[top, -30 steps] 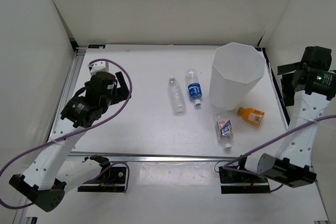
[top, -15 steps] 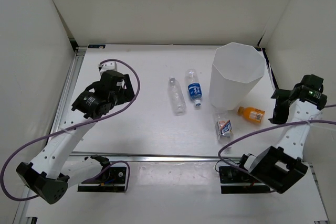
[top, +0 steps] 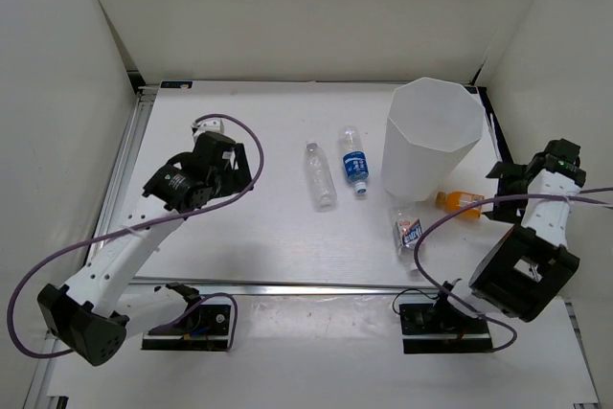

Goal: Put the plastic bottles in the bin

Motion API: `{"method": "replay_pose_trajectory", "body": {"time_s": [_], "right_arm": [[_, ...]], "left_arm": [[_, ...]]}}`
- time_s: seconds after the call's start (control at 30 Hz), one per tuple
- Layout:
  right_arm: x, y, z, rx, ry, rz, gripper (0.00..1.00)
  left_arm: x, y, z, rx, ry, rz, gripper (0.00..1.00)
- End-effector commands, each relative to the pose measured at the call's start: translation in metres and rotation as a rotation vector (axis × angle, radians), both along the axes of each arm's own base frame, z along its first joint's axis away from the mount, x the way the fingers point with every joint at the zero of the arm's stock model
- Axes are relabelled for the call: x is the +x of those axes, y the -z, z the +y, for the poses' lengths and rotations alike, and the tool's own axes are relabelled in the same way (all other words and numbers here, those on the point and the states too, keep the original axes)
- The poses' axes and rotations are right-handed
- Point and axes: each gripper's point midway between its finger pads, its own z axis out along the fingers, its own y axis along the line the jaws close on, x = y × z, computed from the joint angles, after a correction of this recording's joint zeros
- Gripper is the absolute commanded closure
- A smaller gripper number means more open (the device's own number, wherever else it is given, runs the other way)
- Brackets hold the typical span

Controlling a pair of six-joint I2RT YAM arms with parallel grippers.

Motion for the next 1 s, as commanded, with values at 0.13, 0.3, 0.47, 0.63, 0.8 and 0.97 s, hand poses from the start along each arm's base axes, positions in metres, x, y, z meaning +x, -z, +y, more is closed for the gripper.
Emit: {"method": "replay_pose_trajectory", "body": {"time_s": [0.13, 0.3, 0.47, 0.63, 0.8, 0.97], "right_arm": [[0.023, 0.049, 0.026, 0.087, -0.137, 0.068, 0.00], [0.043, 0.061, 0.028, 0.081, -0.187, 0.101, 0.00], [0.059, 0.072, 0.021, 0.063, -0.208, 0.145, 0.00], [0.054, 0.083, 0.016, 0.061, -0.198, 0.221, 0.00], [0.043, 0.099, 0.017, 0.074, -0.213, 0.286, 0.00], [0.035, 0.111, 0.020, 0.086, -0.252, 0.322, 0.11]], "left_arm": [[-0.004, 0.009, -0.017, -0.019, 0.065, 0.074, 0.00], [-0.003, 0.012, -0.018, 0.008, 0.070, 0.111, 0.00], [-0.006, 0.018, -0.017, 0.023, 0.062, 0.148, 0.00], [-0.007, 0.028, -0.017, 0.029, 0.039, 0.191, 0.00], [-0.003, 0.028, -0.021, 0.009, 0.015, 0.191, 0.00], [-0.002, 0.030, -0.020, 0.004, -0.005, 0.186, 0.00]]}}
